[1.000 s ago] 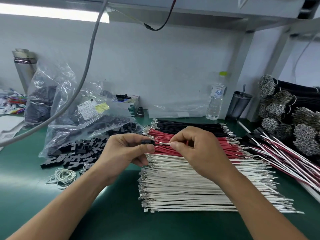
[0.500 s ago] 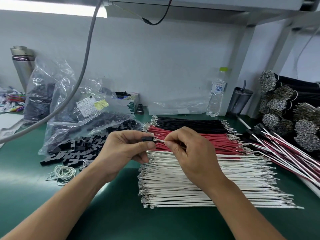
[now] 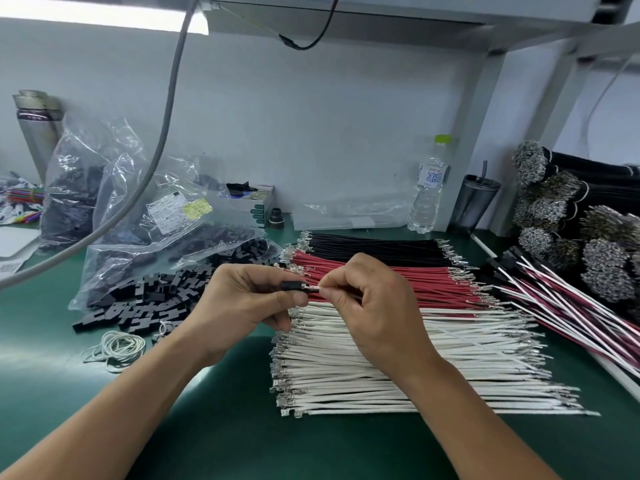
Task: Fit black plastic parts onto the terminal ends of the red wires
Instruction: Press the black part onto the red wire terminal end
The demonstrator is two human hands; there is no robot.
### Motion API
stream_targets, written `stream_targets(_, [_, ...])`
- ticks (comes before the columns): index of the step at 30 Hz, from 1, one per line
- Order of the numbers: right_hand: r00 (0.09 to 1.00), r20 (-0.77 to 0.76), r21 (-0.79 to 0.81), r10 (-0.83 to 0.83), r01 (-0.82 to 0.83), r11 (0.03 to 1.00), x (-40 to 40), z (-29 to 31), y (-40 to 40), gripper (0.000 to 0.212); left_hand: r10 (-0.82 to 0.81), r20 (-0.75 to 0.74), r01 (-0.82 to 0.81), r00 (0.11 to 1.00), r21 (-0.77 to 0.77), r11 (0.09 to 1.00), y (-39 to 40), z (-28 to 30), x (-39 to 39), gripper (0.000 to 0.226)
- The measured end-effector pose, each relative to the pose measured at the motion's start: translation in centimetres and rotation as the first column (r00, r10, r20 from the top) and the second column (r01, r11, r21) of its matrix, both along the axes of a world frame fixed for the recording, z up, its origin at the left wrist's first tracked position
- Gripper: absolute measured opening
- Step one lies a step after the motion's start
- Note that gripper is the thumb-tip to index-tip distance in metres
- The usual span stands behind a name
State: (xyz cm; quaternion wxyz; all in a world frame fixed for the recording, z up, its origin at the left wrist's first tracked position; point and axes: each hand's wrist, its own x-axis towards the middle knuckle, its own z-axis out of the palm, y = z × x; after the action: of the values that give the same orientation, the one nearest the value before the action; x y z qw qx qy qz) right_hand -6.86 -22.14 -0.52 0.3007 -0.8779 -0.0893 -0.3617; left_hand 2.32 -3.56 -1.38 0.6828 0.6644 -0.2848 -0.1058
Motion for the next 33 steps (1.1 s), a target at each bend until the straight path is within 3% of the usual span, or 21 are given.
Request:
stream_targets(4, [0.995,-0.090,0.091,0.050,-0.042,0.995,0.1,-0.1,-0.3,0.006,-0.027,0.007,0.027,1.000,0.027,0.999,0.1,0.0,-0.1,0.029])
stream_targets(10, [0.994,0.079,-0.262,-0.074,0.093,0.961,-0.4,-0.3,0.6,0.003,-0.001,0.093,-0.005,0.996,0.058,0.998,-0.1,0.0,-0.4,0.020])
stream_targets(16, [0.986,0.128,-0.339,-0.110,0.148,0.929,-0.6,-0.1,0.6,0.005,0.016,0.153,-0.035,0.988,0.120,0.992,-0.3,-0.1,-0.5,0.019])
stream_targets(20, [0.996,0.043,-0.090,-0.075,0.078,0.993,-0.3,-0.3,0.5,0.003,-0.002,0.093,-0.004,0.996,0.059,0.998,-0.1,0.0,-0.2,0.025])
stream_targets(27, [0.989,0.068,-0.300,-0.133,0.147,0.942,-0.6,-0.3,0.4,0.004,0.063,0.274,-0.116,0.960,0.181,0.977,-0.7,-0.5,-0.3,0.014])
stream_targets(30, [0.977,0.101,-0.403,-0.188,0.213,0.890,-0.5,0.0,0.4,0.008,0.075,0.271,-0.128,0.960,0.182,0.975,-0.8,-0.5,-0.4,0.012])
stream_targets(33, [0.991,0.029,-0.238,-0.130,0.134,0.962,-0.4,-0.1,1.0,0.003,0.024,0.202,-0.052,0.979,0.132,0.990,-0.4,-0.2,-0.5,0.014])
